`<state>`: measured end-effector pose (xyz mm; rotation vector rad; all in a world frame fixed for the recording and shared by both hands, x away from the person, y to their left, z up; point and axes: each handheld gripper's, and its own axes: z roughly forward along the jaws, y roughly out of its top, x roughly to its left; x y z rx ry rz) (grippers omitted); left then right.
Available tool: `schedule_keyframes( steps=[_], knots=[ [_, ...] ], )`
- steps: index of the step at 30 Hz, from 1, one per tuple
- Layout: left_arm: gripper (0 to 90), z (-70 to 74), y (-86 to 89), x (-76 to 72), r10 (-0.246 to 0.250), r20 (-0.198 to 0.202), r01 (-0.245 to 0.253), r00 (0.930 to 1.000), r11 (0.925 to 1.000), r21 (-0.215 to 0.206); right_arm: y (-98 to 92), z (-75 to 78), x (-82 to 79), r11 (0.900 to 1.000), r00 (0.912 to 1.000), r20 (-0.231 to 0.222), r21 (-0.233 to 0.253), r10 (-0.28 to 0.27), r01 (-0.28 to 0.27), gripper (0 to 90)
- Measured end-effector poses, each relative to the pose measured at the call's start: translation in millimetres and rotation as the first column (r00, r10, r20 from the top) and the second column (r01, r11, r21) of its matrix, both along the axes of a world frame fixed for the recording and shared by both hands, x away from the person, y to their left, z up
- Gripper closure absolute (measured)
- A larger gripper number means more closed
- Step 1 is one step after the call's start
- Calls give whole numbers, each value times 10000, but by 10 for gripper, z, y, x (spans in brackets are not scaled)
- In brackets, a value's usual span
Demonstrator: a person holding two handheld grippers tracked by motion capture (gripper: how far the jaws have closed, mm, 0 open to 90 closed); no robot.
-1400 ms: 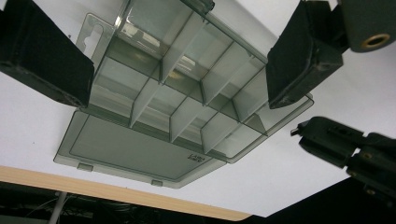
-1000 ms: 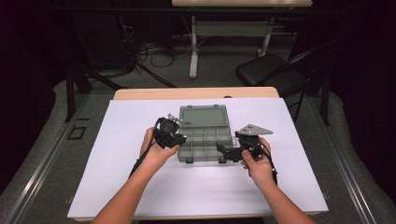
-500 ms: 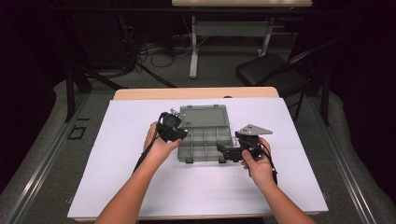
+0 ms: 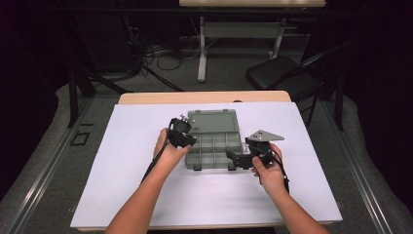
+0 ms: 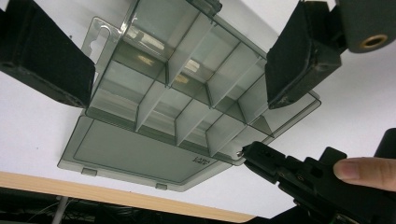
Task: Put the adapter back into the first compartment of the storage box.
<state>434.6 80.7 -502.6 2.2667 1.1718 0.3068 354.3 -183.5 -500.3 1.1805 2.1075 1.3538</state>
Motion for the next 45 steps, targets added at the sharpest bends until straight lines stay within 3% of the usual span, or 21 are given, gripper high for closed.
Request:
schedule_keyframes(
  steps=[14,29,45],
  knots=[
    [767,-136,-63,54,33,-200,-31,9998,9999,111,-3,0,0,10000,10000,-20,38,-4,4,82],
    [767,-189,-74,75,21,-390,-15,9992,9999,154,-2,-3,1,10000,10000,-45,60,-3,3,82],
    [765,-192,-75,73,23,-316,-16,9995,9997,232,2,-2,-3,10000,10000,-47,-34,39,-39,82]
  ],
)
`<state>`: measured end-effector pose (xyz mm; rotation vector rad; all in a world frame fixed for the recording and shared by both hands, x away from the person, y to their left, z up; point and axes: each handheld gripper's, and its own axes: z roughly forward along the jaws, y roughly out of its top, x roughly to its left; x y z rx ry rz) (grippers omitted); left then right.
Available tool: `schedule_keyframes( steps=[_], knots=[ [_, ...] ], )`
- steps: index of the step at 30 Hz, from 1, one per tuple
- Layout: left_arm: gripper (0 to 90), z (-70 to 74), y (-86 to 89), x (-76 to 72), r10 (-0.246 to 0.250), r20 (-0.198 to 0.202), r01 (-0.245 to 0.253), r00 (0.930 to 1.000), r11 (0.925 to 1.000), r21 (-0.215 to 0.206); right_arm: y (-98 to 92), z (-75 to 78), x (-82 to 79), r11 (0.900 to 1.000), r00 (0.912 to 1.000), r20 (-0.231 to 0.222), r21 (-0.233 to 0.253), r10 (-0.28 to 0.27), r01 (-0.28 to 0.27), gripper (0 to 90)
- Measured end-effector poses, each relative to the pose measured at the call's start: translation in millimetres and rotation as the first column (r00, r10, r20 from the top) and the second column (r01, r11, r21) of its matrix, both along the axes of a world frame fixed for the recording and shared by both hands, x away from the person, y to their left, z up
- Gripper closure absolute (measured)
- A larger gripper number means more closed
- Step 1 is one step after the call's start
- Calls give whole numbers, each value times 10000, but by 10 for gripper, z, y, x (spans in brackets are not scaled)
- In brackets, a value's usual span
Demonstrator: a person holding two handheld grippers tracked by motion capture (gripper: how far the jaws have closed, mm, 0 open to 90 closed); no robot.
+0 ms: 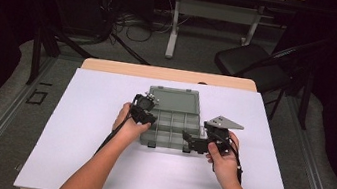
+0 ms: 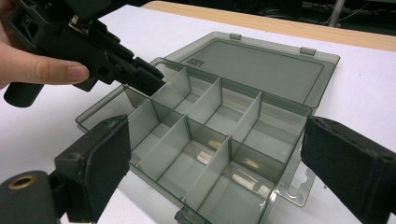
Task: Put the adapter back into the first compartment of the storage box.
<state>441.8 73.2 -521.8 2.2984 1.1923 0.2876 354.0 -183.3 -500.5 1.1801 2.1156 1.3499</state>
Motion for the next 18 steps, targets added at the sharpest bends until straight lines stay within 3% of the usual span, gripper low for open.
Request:
schedule_keyframes(
  steps=[4,9,13,18],
  knots=[
    [737,12,12,-6,58,94,-58,9999,10000,-71,0,-7,5,10000,10000,8,54,-34,33,82],
    [629,63,21,-49,36,405,-28,9992,9998,-197,-5,-10,8,10000,10000,-8,67,-62,62,82],
    [501,99,34,-83,246,677,-209,9974,9982,-553,-1,-8,7,10000,10000,3,50,-49,49,82],
    [407,115,52,-127,57,897,-4,9960,9983,-589,-7,-10,12,10000,10000,8,47,-61,61,82]
  ],
)
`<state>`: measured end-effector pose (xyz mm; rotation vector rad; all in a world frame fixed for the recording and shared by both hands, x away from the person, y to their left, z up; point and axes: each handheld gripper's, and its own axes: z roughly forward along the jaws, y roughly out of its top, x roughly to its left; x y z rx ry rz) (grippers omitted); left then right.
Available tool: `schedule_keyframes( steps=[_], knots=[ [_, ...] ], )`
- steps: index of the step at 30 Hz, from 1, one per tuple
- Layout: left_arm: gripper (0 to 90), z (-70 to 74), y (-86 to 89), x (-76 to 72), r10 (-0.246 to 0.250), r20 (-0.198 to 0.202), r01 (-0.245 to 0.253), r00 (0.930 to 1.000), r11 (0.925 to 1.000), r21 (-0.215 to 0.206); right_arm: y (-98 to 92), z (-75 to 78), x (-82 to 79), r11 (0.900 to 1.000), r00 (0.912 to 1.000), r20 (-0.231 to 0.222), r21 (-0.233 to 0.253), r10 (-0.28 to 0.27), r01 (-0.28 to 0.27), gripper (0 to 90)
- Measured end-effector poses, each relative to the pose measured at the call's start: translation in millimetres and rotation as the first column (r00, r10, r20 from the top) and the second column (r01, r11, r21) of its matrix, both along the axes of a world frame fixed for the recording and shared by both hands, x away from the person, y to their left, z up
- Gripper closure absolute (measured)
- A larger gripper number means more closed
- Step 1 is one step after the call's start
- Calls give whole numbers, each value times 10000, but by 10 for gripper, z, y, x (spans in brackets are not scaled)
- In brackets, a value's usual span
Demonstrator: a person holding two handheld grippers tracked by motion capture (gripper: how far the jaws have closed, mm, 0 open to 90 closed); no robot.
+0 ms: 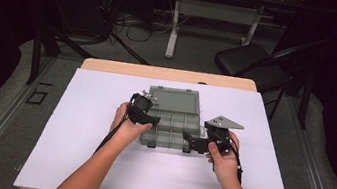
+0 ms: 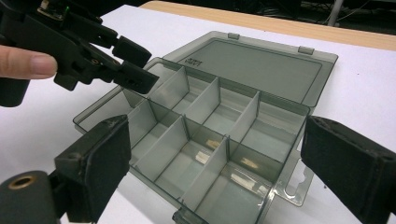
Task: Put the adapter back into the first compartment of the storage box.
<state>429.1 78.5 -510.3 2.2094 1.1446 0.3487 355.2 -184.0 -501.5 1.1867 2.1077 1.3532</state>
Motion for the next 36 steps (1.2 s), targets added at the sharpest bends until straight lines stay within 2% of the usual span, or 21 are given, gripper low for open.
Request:
schedule_keyframes(
  steps=[5,18,21,22,23,26,30,34,36],
  knots=[
    [352,30,27,-23,-68,222,67,9997,10000,69,5,-2,2,10000,10000,4,-12,22,-22,82],
    [312,86,155,-96,-261,203,273,9995,9978,-602,2,1,0,10000,10000,-14,4,5,-5,82],
    [312,83,189,-134,-234,544,256,9982,9989,-398,0,1,2,10000,10000,-23,12,1,-1,82],
    [312,78,203,-146,-200,692,237,9974,9983,-530,0,3,0,10000,10000,-56,26,-23,23,82],
    [315,69,224,-156,-129,609,175,9981,9970,-751,-4,6,-1,10000,10000,-75,-9,-9,9,82],
    [334,55,257,-171,-34,133,48,9999,9943,-1063,-4,5,-1,10000,10000,-51,35,-61,61,85],
    [334,71,282,-205,-4,-122,-5,9999,9971,-755,-1,5,0,10000,10000,-73,61,-68,68,85],
    [319,47,302,-232,-39,-135,31,9999,9983,-580,7,-8,8,10000,10000,-41,-7,-14,14,85],
    [281,27,311,-237,50,-224,-64,9997,9978,-658,15,-8,0,10000,9999,-110,14,-35,35,85]
  ],
)
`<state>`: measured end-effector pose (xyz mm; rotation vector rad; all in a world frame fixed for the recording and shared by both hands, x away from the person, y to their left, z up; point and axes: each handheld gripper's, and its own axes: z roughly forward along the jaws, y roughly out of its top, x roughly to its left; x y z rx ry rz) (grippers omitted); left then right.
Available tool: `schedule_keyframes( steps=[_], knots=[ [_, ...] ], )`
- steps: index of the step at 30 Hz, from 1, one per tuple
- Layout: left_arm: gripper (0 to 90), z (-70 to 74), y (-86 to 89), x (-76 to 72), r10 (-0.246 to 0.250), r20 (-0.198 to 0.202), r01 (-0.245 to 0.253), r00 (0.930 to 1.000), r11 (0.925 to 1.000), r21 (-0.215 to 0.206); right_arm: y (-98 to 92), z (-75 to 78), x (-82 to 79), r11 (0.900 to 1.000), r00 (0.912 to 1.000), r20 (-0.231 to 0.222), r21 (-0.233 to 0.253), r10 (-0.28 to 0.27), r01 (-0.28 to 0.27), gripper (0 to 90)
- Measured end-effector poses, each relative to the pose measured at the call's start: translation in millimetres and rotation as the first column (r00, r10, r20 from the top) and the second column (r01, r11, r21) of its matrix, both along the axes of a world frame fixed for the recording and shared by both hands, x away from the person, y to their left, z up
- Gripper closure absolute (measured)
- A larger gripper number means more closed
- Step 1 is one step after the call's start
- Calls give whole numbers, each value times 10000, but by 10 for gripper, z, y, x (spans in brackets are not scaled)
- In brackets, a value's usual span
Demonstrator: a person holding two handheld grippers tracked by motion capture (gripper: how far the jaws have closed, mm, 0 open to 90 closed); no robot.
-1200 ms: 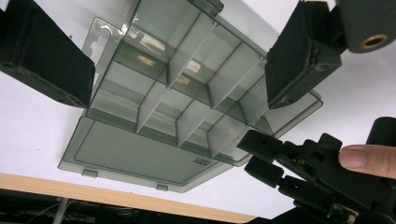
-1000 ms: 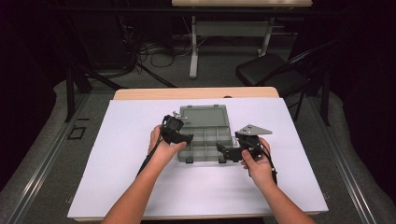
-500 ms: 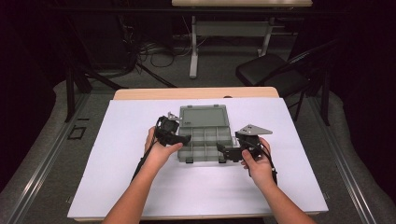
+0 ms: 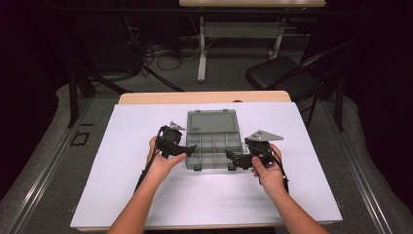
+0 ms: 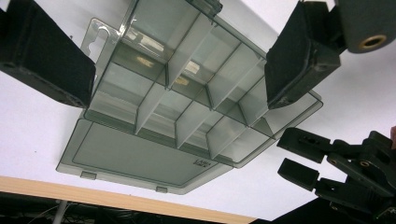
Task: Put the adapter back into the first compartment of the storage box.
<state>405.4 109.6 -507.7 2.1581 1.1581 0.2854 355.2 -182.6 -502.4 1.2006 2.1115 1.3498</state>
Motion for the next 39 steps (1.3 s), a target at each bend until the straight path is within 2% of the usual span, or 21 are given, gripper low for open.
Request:
schedule_keyframes(
  steps=[3,8,11,15,19,29,32,35,39],
  knots=[
    [234,-43,11,-15,42,-508,-62,9987,9992,-387,-12,7,2,10000,10000,91,-14,10,-10,85],
    [163,-123,14,-57,-124,-740,97,9972,9993,-365,-14,4,1,10000,10000,59,24,-30,29,85],
    [154,-174,21,-65,-200,-1133,167,9934,9994,-297,-4,0,0,10000,10000,45,3,-14,13,85],
    [154,-220,14,-83,-265,-1131,242,9932,9995,-213,-5,0,-4,10000,10000,27,-16,16,-16,86],
    [154,-240,-5,-84,-362,-776,371,9963,9993,95,2,-13,-5,10000,10000,95,-65,22,-21,91],
    [161,-347,-64,-20,-255,-849,287,9961,9989,367,25,-16,-10,9999,9999,112,-105,69,-68,91],
    [199,-369,-75,-4,-274,-842,319,9961,9981,524,22,-13,-10,9999,9999,147,-99,73,-71,91],
    [286,-381,-77,4,-205,-724,266,9972,9961,838,20,-14,-11,9999,9999,138,-110,54,-53,91],
    [341,-393,-85,-1,-181,-781,253,9968,9954,921,15,-12,-12,9999,9999,169,-102,37,-35,91]
  ],
)
